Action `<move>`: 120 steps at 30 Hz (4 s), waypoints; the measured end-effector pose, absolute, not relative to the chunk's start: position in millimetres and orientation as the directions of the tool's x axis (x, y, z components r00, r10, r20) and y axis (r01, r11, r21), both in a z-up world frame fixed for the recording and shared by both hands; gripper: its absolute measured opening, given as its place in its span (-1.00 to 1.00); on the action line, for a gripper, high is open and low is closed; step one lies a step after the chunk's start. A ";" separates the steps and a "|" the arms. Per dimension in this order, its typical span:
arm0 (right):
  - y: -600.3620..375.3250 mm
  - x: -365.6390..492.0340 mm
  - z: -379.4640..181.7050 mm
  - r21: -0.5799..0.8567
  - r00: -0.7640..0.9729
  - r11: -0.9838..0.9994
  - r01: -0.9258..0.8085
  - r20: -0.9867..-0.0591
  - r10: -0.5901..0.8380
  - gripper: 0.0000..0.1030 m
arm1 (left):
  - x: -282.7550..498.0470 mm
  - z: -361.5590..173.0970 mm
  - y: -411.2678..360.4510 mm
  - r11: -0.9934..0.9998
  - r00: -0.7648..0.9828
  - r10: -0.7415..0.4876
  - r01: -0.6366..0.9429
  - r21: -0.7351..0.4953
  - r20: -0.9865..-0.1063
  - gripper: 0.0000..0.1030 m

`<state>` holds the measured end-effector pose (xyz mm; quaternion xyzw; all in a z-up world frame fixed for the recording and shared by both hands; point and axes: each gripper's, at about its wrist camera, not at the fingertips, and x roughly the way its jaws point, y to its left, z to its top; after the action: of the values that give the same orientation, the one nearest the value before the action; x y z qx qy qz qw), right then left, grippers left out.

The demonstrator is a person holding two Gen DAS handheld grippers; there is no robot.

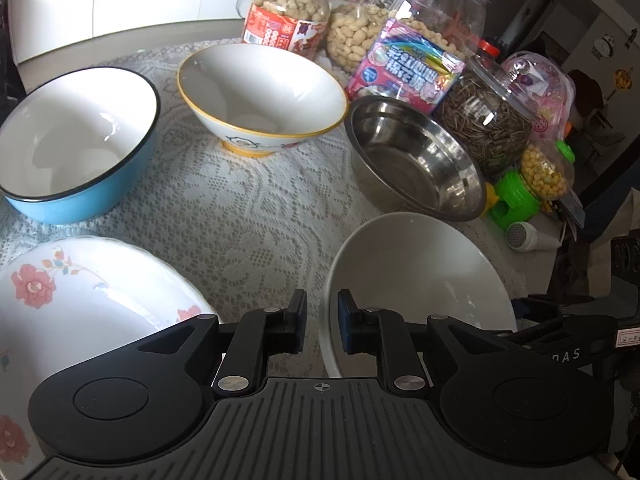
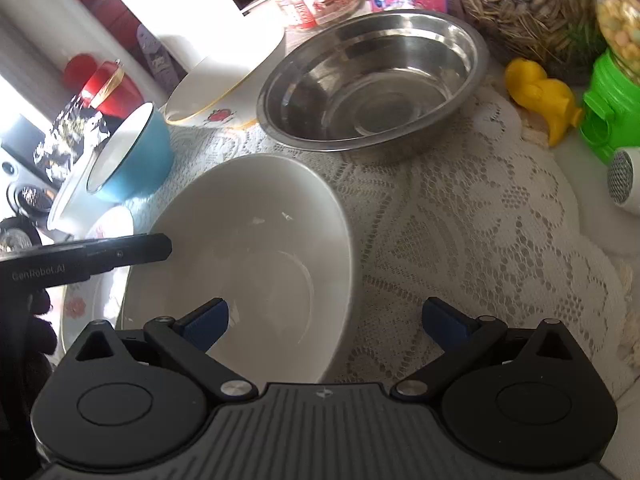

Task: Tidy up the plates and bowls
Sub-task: 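Move both grippers to the rim of the large white bowl, then close both grippers on the large white bowl's rim, then lift the large white bowl with both grippers and lower it into the floral bowl, then open both grippers and withdraw from the stacked bowls, then grasp the steel bowl's rim with both grippers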

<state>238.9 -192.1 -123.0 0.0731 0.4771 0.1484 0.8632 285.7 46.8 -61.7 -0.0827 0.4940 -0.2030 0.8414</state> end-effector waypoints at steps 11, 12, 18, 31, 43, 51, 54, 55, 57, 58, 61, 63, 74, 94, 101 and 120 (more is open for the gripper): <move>-188.5 219.3 -121.5 0.280 0.615 0.951 -0.132 -0.729 0.300 0.14 | 278.3 -81.8 37.0 0.898 0.365 -0.434 0.243 -0.366 -0.824 -0.58; -188.3 221.5 -123.3 0.278 0.613 0.953 -0.121 -0.735 0.292 0.03 | 277.8 -84.3 35.1 0.900 0.366 -0.430 0.243 -0.362 -0.825 -0.58; -176.7 219.5 -125.7 0.226 0.631 0.967 -0.120 -0.734 0.250 -0.13 | 270.4 -83.4 18.2 0.925 0.438 -0.363 0.278 -0.261 -0.822 -0.40; -173.4 202.9 -114.6 0.198 0.636 0.972 -0.125 -0.736 0.231 -0.21 | 258.6 -81.6 6.0 0.941 0.412 -0.295 0.282 -0.186 -0.862 -0.28; -144.9 191.3 -81.6 0.197 0.655 0.963 -0.184 -0.706 0.270 -0.21 | 243.2 -49.3 37.4 0.946 0.447 -0.313 0.228 -0.232 -0.838 -0.26; -62.5 205.7 -72.4 0.218 0.586 0.908 -0.358 -0.705 0.400 -0.21 | 220.4 -21.5 125.0 0.962 0.573 -0.240 0.029 -0.273 -0.784 -0.26; -24.6 212.9 -81.6 0.209 0.536 0.884 -0.417 -0.729 0.425 -0.21 | 215.1 -29.0 153.9 0.962 0.578 -0.180 -0.067 -0.266 -0.796 -0.17; -15.4 215.1 -85.0 0.204 0.525 0.880 -0.428 -0.737 0.426 -0.21 | 215.2 -32.7 160.4 0.962 0.573 -0.163 -0.090 -0.259 -0.803 -0.15; 1.4 220.4 -90.9 0.199 0.505 0.872 -0.447 -0.749 0.429 -0.21 | 216.7 -40.6 173.8 0.959 0.554 -0.130 -0.142 -0.246 -0.822 -0.15; 7.0 221.5 -93.8 0.199 0.497 0.869 -0.453 -0.753 0.431 -0.21 | 217.8 -45.1 181.0 0.954 0.543 -0.121 -0.166 -0.248 -0.831 -0.15; 16.9 229.2 -100.9 0.202 0.472 0.866 -0.457 -0.770 0.428 -0.21 | 222.8 -53.5 192.1 0.941 0.521 -0.118 -0.213 -0.263 -0.846 -0.15; 19.6 233.5 -106.9 0.196 0.457 0.868 -0.455 -0.786 0.417 -0.21 | 224.5 -58.3 194.7 0.936 0.509 -0.116 -0.230 -0.265 -0.853 -0.15; 5.5 244.6 -111.5 0.272 0.413 0.856 -0.439 -0.786 0.461 -0.21 | 224.3 -70.1 211.3 0.904 0.500 -0.170 -0.264 -0.337 -0.849 -0.28; 1.5 220.1 -91.8 0.124 0.553 0.872 -0.473 -0.729 0.403 -0.37 | 214.6 -52.2 219.6 0.896 0.593 -0.122 -0.279 -0.345 -0.796 -0.43; -72.3 199.9 -61.8 0.031 0.714 0.917 -0.397 -0.618 0.330 -0.37 | 201.4 4.4 193.1 0.953 0.755 0.096 -0.258 -0.160 -0.649 -0.45; -267.8 287.9 -83.2 0.226 0.819 0.974 0.007 -0.560 0.124 -0.20 | 373.3 -101.1 -19.3 0.817 0.508 -0.435 -0.124 -0.563 -0.743 -0.44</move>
<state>287.9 -267.8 -83.2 0.1095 0.2991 0.0308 0.9474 373.3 -19.3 -101.1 -0.2873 0.4869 -0.0950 0.8194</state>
